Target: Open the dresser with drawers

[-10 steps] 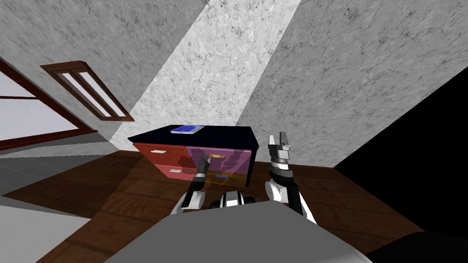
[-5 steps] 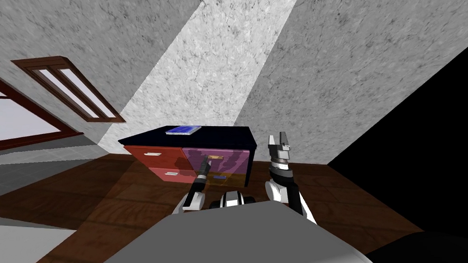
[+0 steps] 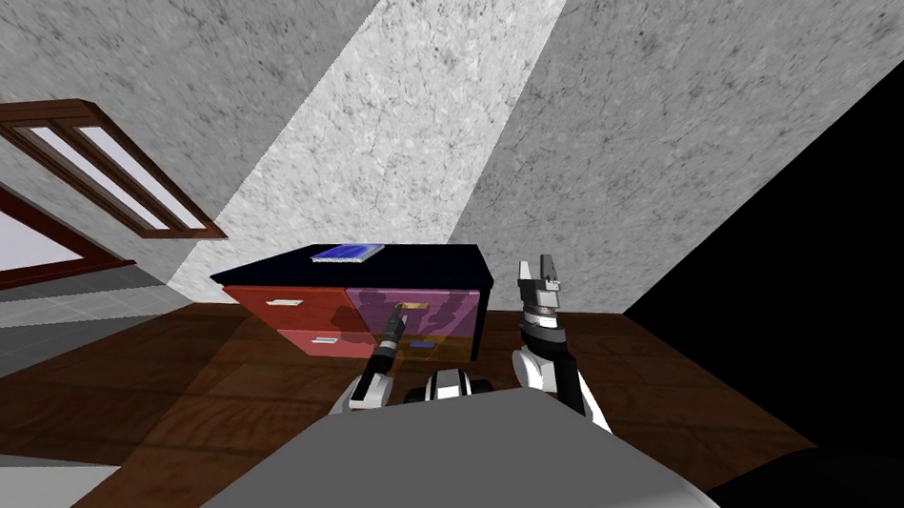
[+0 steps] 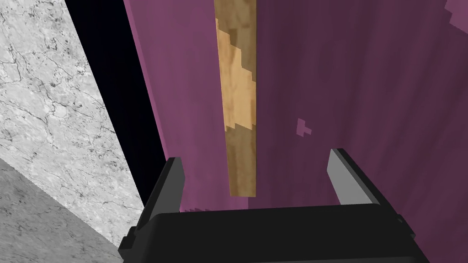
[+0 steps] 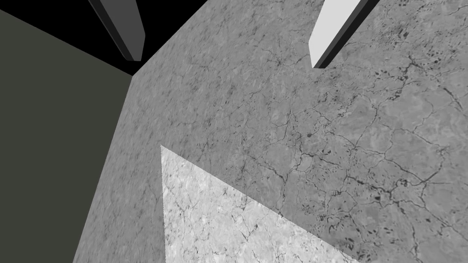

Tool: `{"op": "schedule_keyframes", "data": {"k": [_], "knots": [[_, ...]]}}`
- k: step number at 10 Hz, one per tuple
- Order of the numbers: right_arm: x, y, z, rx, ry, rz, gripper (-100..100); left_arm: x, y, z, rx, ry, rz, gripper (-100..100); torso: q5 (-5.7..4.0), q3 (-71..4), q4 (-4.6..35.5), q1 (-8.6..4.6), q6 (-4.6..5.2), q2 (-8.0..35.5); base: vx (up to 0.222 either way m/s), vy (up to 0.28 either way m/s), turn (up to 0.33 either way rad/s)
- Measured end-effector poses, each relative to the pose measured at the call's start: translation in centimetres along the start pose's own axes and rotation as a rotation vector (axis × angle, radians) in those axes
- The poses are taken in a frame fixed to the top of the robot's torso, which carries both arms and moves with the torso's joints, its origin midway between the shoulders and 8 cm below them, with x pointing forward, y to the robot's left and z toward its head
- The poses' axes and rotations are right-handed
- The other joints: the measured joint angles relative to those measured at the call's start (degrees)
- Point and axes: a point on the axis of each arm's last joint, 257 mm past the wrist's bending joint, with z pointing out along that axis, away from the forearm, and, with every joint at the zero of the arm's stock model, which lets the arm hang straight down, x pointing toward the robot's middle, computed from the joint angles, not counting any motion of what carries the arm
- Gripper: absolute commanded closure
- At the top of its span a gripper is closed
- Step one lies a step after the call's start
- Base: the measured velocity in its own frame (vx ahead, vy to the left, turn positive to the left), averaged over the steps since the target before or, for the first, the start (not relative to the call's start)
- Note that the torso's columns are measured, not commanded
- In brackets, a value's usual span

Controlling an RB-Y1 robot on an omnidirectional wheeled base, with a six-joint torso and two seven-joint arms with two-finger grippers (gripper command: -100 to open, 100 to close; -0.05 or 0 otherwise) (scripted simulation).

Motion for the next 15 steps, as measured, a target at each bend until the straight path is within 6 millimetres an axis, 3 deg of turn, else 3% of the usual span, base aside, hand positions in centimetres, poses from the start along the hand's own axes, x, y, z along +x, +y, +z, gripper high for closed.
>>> {"op": "schedule_keyframes", "data": {"k": [3,4,15], "knots": [[0.0,0.0,0.0,0.0,0.0,0.0,0,-0.3,0.1,0.4,-0.009,0.002,0.009,-100,-0.01,-0.1,0.0,-0.03,0.01,-0.2,0.031,-0.006,-0.001],[0.0,0.0,0.0,0.0,0.0,0.0,0,-0.4,0.1,0.5,-0.011,0.002,0.008,100,0.0,-0.1,0.0,0.0,-0.01,-0.1,0.005,-0.001,0.0],[0.0,0.0,0.0,0.0,0.0,0.0,0,0.3,-0.2,6.7,0.024,-0.015,0.016,100,0.05,0.0,-0.1,0.31,-0.22,0.0,-0.096,0.029,-0.015]]}}
